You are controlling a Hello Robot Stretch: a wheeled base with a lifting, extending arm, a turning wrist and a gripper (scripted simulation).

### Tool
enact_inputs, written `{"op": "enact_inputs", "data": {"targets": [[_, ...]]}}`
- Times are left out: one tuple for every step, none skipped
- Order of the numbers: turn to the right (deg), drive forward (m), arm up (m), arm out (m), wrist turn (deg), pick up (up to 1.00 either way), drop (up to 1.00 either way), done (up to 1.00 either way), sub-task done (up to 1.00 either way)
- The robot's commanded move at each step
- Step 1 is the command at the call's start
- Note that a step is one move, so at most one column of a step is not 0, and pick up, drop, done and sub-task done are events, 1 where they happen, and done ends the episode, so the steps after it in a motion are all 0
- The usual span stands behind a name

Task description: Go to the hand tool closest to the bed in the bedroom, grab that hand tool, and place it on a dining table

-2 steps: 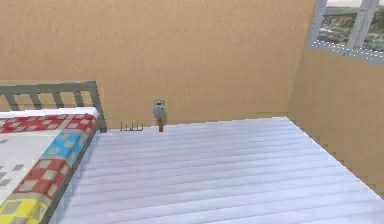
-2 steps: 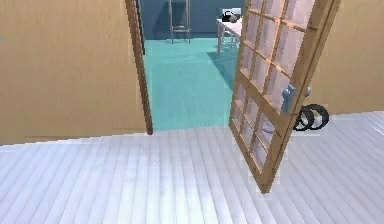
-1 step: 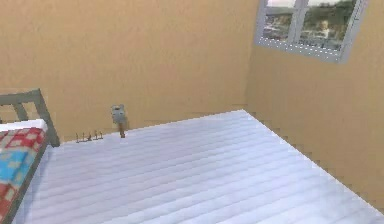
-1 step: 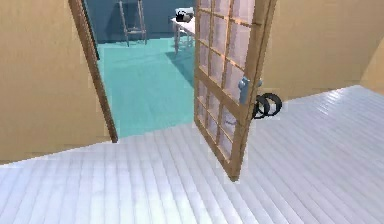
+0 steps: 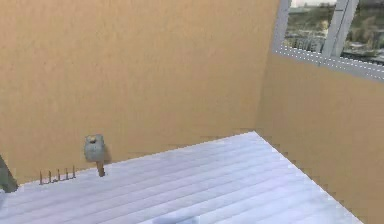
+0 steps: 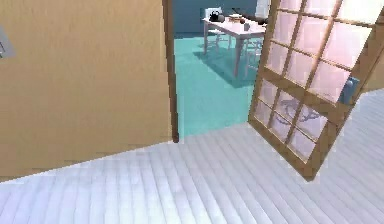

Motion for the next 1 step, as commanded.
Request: {"op": "enact_inputs", "data": {"targets": [[-36.0,0.0,0.0,0.0,0.0,0.0,0.0,0.0,0.0]]}}
